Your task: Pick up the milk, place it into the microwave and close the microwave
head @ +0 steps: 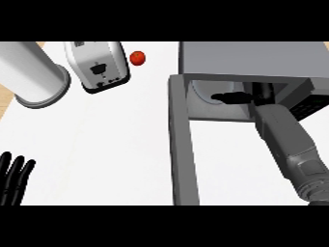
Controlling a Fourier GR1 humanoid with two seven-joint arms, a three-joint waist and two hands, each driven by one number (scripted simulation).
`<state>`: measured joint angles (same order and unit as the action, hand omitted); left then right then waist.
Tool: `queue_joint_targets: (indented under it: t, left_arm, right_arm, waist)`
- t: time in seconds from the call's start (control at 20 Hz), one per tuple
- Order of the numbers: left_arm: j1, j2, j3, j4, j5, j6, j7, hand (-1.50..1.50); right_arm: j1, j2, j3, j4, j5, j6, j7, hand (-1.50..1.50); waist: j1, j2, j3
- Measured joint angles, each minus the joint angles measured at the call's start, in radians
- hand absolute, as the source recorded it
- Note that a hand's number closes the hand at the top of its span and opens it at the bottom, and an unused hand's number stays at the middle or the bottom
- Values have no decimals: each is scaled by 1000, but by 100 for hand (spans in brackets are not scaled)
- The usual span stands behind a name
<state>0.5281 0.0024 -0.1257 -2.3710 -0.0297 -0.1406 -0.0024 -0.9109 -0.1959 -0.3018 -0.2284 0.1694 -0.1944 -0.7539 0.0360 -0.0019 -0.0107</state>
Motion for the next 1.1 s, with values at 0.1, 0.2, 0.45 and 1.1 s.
queue_joint_targets:
  t: [0.1, 0.2, 0.45, 1.1]
  left_arm:
    - [6, 0, 0, 5, 1, 3, -12, -150]
    - [2, 1, 3, 12, 5, 4, -14, -150]
    - [40, 1, -19, 9, -4, 8, -33, -150]
    - [-43, 61, -91, 61, 42, -89, 32, 150]
  right_arm:
    - [21, 10, 1, -12, -4, 8, 0, -150]
    - [55, 26, 6, -18, -6, 18, -9, -150]
    - [156, 59, 14, -39, -15, 59, -51, -150]
    - [478, 91, 31, -196, -95, 292, -136, -150]
  waist:
    - [-1, -6, -2]
    - [-6, -9, -3]
    - [-14, -13, 0]
    - [-50, -5, 9]
